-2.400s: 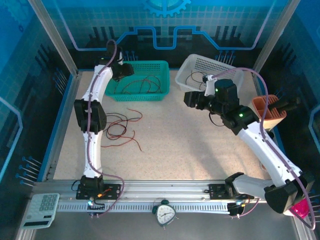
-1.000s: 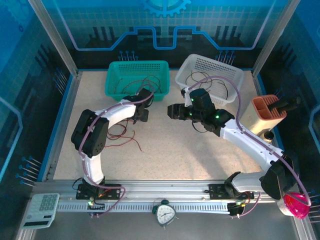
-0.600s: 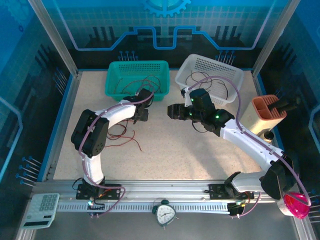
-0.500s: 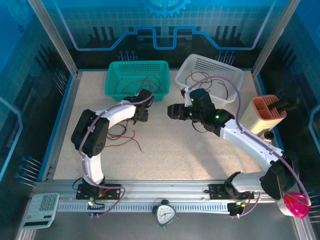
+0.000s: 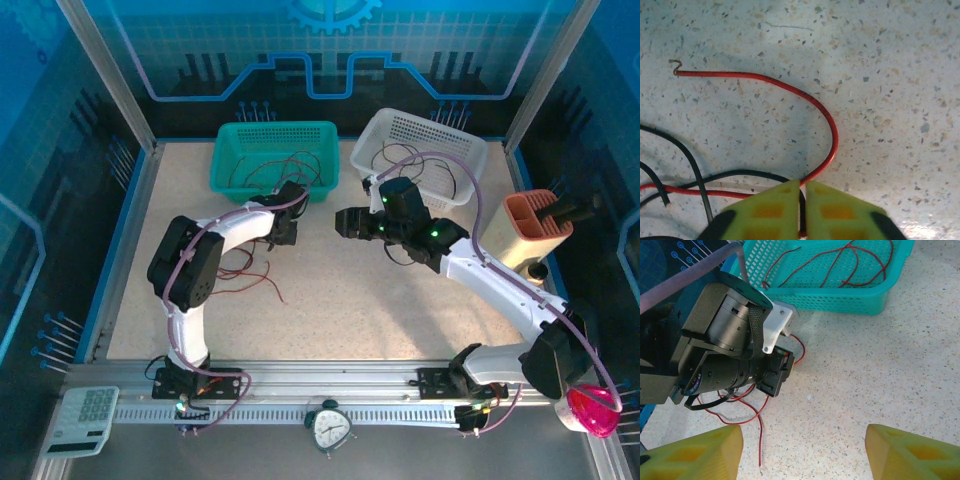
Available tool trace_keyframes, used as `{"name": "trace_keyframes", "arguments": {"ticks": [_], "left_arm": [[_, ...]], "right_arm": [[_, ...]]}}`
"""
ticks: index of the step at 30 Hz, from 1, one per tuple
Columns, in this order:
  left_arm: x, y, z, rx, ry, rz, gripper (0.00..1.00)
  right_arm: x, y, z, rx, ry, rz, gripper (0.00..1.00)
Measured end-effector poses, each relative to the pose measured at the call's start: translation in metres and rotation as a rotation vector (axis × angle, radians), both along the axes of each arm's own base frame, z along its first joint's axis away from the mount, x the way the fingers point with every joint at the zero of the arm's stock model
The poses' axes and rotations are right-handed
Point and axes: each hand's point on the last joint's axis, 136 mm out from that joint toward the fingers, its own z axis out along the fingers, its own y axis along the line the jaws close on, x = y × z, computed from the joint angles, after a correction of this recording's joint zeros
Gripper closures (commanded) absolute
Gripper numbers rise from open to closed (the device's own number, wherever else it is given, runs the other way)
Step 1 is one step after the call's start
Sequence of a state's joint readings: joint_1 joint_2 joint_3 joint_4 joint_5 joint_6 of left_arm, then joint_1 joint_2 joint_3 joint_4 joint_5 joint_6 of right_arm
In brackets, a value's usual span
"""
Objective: Untangle the cables
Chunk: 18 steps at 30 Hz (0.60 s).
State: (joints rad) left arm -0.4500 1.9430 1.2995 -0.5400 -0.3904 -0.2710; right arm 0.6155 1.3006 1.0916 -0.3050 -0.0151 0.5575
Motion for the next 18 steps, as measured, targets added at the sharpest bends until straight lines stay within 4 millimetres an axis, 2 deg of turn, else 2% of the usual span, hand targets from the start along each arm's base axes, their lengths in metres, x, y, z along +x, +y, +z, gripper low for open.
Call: {"name": "trace_keyframes", "arguments": {"ticks": [6, 9, 11, 15, 18], "left_arm": [[-0.001, 0.000, 0.003, 0.012, 0.012, -0.018, 1.00], [0.005, -0.003, 0.024, 0.003, -0.010, -0.039, 1.00], [0.012, -0.008, 0.052, -0.023, -0.055, -0.053, 1.00], [0.028, -0.022, 0.139, -0.117, -0.219, -0.083, 1.00], [0.029, -0.027, 0.205, -0.188, -0.343, -0.109, 1.00]], "right_arm": [[0.001, -0.001, 0.000, -0.002, -0.002, -0.004, 0.33], [0.001, -0.001, 0.000, -0.003, -0.003, -0.006, 0.33], [0.001, -0.001, 0.001, -0.002, -0.005, -0.006, 0.33], [0.003, 0.001, 0.004, 0.000, -0.008, -0.006, 0.33], [0.004, 0.002, 0.002, -0.003, -0.004, -0.006, 0.33]]}}
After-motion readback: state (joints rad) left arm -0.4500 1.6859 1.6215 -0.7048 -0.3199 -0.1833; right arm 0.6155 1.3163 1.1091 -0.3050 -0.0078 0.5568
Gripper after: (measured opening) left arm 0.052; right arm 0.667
